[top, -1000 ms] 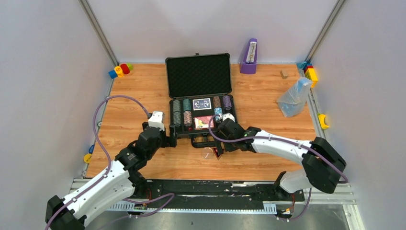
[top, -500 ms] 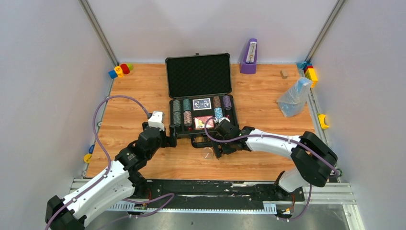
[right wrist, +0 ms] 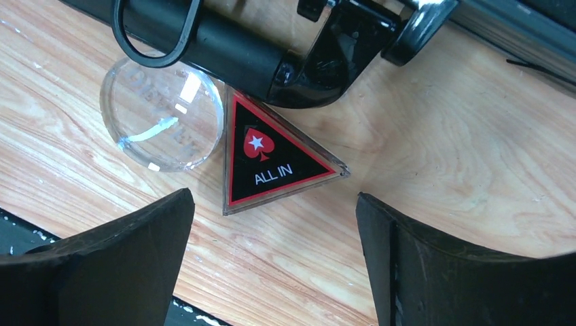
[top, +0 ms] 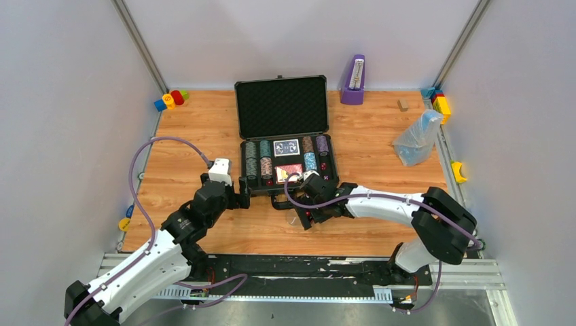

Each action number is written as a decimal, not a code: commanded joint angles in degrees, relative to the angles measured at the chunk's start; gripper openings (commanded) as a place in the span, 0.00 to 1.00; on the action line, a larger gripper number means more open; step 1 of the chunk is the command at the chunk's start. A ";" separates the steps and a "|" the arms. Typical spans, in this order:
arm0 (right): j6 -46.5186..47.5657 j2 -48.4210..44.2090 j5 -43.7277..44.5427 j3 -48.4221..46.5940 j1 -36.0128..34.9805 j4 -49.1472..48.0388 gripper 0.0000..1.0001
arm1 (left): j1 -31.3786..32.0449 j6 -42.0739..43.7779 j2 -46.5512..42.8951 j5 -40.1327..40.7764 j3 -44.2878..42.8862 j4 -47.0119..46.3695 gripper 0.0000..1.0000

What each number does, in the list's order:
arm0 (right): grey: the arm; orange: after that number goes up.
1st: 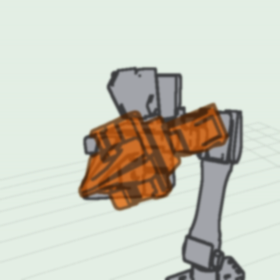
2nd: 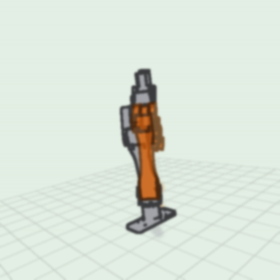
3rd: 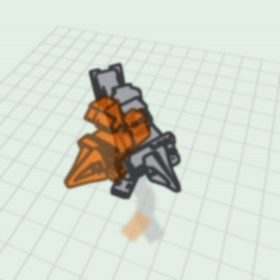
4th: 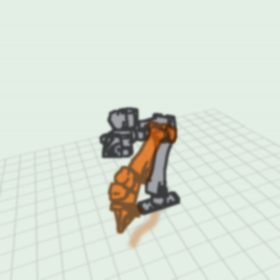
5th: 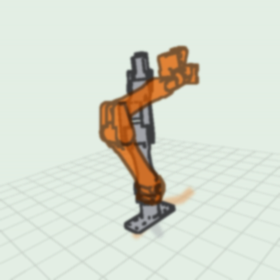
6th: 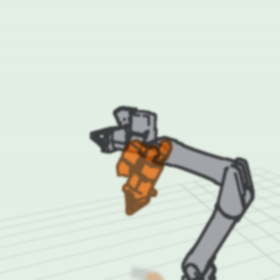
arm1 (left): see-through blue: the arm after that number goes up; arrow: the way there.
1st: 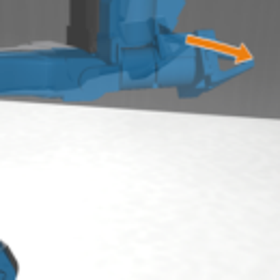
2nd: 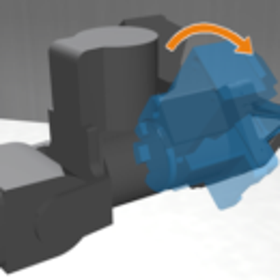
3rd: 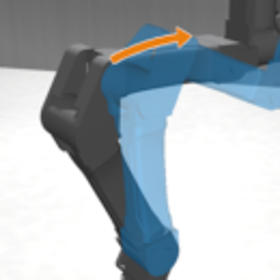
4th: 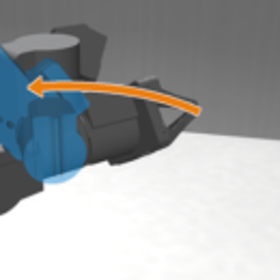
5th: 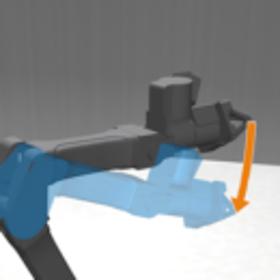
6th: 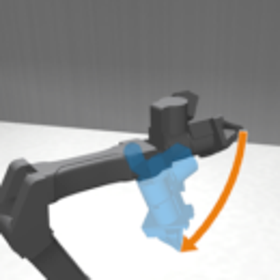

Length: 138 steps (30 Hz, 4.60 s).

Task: Pack up texas hold em set

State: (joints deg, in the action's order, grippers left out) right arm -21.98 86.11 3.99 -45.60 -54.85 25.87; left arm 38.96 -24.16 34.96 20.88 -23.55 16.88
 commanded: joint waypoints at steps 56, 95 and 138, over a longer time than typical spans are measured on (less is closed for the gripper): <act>0.21 17.29 11.22 -43.36 6.22 5.41 0.32 | -0.20 -0.53 -2.24 0.80 0.75 -0.89 0.98; -2.49 -12.47 -3.40 -4.89 0.55 2.35 1.00 | -0.16 -0.18 -2.59 0.72 0.77 -0.73 0.99; -5.94 13.23 5.61 -15.58 -8.70 1.92 0.45 | -0.20 -0.45 -1.65 0.91 0.61 -0.65 1.00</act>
State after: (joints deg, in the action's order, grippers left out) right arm -27.38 100.86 9.43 -61.45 -63.31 28.77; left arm 38.96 -24.32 33.50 21.10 -22.94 17.34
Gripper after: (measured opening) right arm 0.563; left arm 1.000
